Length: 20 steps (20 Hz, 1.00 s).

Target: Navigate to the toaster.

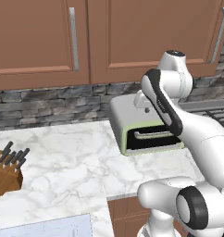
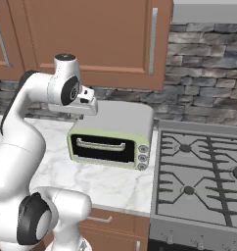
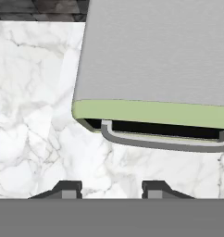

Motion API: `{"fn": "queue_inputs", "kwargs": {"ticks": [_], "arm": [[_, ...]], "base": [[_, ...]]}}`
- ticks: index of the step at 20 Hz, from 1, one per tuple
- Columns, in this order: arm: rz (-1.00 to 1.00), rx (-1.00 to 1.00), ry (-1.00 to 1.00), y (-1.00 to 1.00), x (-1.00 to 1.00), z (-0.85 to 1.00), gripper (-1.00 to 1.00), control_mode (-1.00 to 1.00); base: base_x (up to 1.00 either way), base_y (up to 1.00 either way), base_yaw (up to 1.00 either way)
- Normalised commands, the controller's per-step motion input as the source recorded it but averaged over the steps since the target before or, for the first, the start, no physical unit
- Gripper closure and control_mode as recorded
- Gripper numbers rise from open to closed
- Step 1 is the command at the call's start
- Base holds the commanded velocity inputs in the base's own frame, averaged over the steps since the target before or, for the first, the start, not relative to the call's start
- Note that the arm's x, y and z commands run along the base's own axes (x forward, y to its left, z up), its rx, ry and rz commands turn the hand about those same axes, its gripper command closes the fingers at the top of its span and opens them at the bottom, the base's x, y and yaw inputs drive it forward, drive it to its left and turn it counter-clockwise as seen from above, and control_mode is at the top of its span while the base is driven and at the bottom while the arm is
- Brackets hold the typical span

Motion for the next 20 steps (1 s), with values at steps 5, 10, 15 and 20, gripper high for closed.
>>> {"fn": "queue_inputs", "kwargs": {"ticks": [5,10,15,20], "arm": [[0.00,0.00,0.00,0.00,0.00,0.00,-1.00,1.00],[0.00,0.00,0.00,0.00,0.00,0.00,-1.00,1.00],[0.00,0.00,0.00,0.00,0.00,0.00,-1.00,1.00],[0.00,0.00,0.00,0.00,0.00,0.00,-1.00,1.00]], "base": [[0.00,0.00,0.00],[-0.03,-0.07,-0.01],[-0.26,-0.43,-0.05],[-0.48,-0.43,-0.04]]}}
